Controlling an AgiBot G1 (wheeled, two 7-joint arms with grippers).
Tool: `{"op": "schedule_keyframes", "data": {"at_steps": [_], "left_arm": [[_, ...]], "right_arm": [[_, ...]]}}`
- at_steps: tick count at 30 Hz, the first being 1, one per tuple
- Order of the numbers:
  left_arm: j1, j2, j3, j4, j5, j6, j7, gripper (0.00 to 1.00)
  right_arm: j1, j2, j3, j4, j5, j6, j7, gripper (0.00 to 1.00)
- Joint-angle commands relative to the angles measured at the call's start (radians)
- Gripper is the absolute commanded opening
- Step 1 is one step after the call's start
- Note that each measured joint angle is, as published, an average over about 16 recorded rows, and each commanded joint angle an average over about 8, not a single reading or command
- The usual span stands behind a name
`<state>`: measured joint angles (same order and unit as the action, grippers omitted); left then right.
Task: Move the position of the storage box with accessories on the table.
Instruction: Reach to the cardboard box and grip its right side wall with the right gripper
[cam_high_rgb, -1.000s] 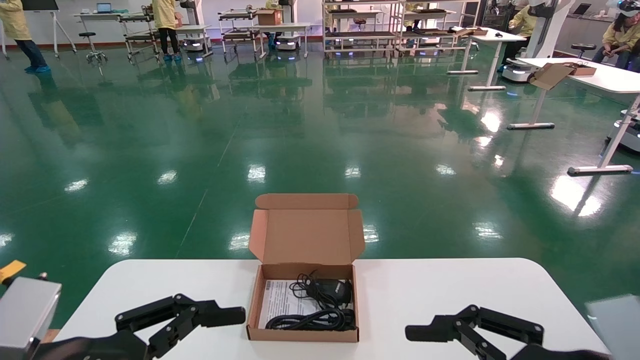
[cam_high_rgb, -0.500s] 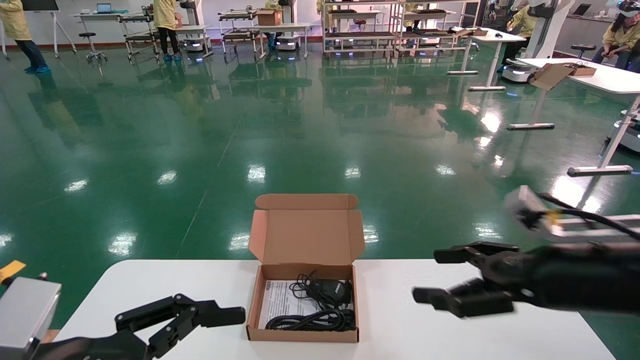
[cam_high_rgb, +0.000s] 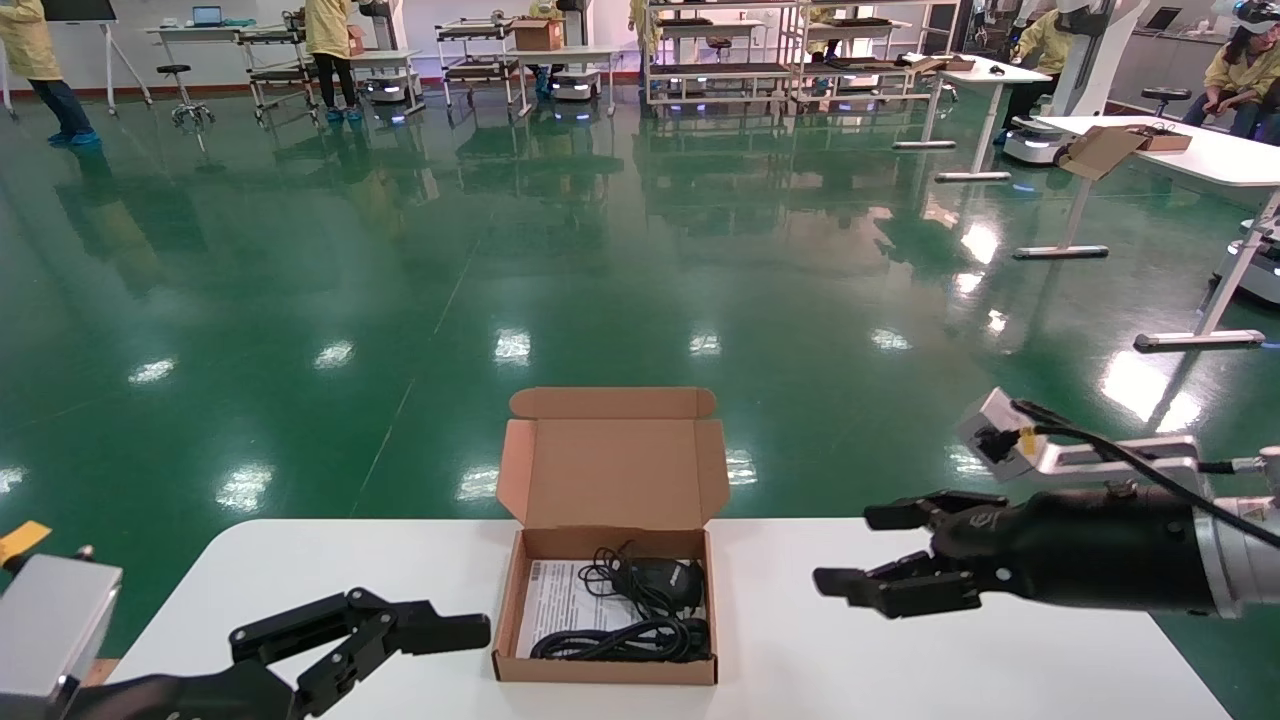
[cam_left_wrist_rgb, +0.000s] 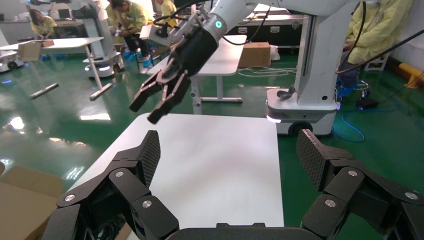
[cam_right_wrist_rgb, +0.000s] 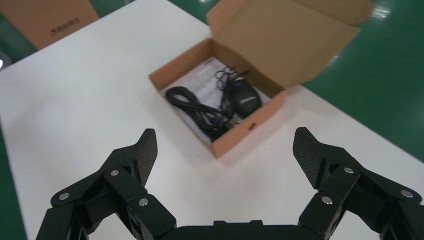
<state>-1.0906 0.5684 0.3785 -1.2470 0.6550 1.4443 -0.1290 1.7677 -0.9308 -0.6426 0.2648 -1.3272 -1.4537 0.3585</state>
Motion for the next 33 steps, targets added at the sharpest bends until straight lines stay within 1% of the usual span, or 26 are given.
{"op": "schedule_keyframes", "data": {"at_steps": [1, 3, 6, 10, 13, 18, 26, 29, 33], "left_arm": [[0.000, 0.000, 0.000, 0.000, 0.000, 0.000, 0.000, 1.00], [0.000, 0.000, 0.000, 0.000, 0.000, 0.000, 0.000, 1.00], [0.000, 0.000, 0.000, 0.000, 0.000, 0.000, 0.000, 1.00], [0.000, 0.000, 0.000, 0.000, 0.000, 0.000, 0.000, 1.00], [0.000, 0.000, 0.000, 0.000, 0.000, 0.000, 0.000, 1.00], [0.000, 0.000, 0.000, 0.000, 0.000, 0.000, 0.000, 1.00], [0.000, 0.000, 0.000, 0.000, 0.000, 0.000, 0.000, 1.00], [0.000, 0.000, 0.000, 0.000, 0.000, 0.000, 0.000, 1.00], [0.000, 0.000, 0.000, 0.000, 0.000, 0.000, 0.000, 1.00]], "right_arm": [[0.005, 0.011, -0.001, -0.013, -0.002, -0.006, 0.016, 1.00], [0.004, 0.001, 0.008, -0.053, 0.012, 0.004, 0.054, 1.00], [-0.001, -0.037, 0.022, -0.114, 0.035, 0.041, 0.104, 1.00], [-0.005, -0.104, 0.034, -0.182, 0.052, 0.113, 0.158, 1.00], [-0.005, -0.155, 0.029, -0.216, 0.045, 0.176, 0.190, 1.00], [-0.003, -0.241, 0.011, -0.254, 0.018, 0.311, 0.228, 1.00], [-0.030, -0.378, -0.016, -0.282, -0.020, 0.615, 0.258, 1.00], [-0.047, -0.407, -0.024, -0.274, -0.031, 0.681, 0.266, 1.00], [-0.076, -0.423, -0.033, -0.247, -0.043, 0.714, 0.284, 1.00]]}}
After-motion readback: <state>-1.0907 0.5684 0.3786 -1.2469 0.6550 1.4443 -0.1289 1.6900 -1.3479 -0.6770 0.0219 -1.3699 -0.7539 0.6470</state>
